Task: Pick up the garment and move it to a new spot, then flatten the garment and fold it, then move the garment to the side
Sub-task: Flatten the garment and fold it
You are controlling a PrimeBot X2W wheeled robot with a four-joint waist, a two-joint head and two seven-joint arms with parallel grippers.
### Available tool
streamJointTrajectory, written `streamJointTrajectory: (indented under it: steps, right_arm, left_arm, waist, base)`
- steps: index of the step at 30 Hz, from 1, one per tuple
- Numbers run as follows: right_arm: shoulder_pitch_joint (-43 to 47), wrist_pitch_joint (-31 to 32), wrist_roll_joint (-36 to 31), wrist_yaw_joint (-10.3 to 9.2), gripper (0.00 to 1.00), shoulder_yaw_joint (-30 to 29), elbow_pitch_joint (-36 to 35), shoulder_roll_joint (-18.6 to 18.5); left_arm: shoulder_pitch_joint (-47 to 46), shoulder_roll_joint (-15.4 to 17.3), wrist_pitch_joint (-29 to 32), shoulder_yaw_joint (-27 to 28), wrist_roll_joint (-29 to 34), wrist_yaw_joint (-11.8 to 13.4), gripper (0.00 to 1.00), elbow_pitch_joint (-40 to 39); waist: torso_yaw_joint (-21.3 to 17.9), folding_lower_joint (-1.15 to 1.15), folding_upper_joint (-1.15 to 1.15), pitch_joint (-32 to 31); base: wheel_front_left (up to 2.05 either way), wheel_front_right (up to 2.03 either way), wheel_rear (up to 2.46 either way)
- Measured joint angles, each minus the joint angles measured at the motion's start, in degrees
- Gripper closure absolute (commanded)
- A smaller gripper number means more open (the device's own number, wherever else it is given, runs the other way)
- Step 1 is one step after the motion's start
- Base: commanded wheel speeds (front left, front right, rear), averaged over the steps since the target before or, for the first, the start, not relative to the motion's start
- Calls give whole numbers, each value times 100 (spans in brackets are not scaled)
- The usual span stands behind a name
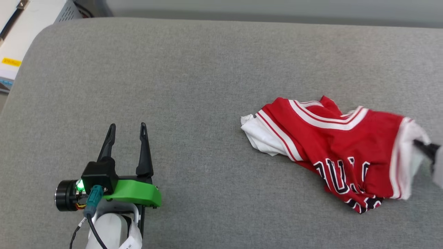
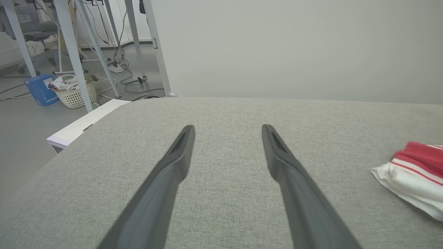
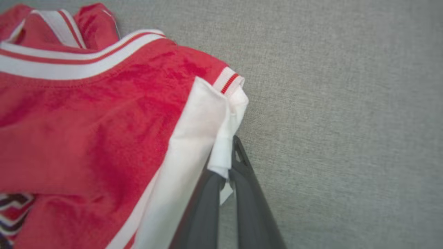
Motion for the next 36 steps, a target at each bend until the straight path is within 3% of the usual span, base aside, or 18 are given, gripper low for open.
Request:
streamJointTrajectory:
  steps: [5, 9, 20, 21, 22, 29, 36]
  right_arm:
    - [339, -360, 250, -1, 100, -609, 146, -489]
    - [783, -531, 427, -1, 100, -1002, 546, -609]
    - [1206, -967, 488, -3, 100, -1191, 1684, -34]
    - [1189, -1081, 485, -3, 56, -1199, 1717, -9]
    - [1174, -1255, 432, -3, 0, -1195, 1731, 16]
    - [941, -2742, -409, -3, 0, -1316, 1413, 132]
    - [884, -3527, -1291, -3, 0, -1844, 472, 743]
  left_arm:
    - [73, -1, 0, 26, 32, -1, 0, -2]
    - [80, -2, 0, 31, 34, -7, 0, -8]
    - [76, -5, 0, 79, 100, -60, 0, 55]
    - [75, -4, 0, 94, 112, -77, 0, 67]
    - [74, -3, 0, 121, 129, -92, 0, 89]
    - [-155, 182, 0, 192, 158, -277, 0, 189]
    - [-1082, 547, -1, 14, 203, -569, 0, 658]
  waist:
    - [-112, 0, 0, -163]
    - [-172, 0, 0, -178]
    - [-80, 0, 0, -56]
    - [-82, 0, 0, -69]
    - [-89, 0, 0, -91]
    - [-240, 0, 0, -273]
    - [-488, 0, 0, -363]
  base:
    - [0, 0, 0]
    - [0, 0, 0]
    - [0, 0, 0]
    - [0, 0, 0]
    - [0, 0, 0]
    - [0, 0, 0]
    - [0, 0, 0]
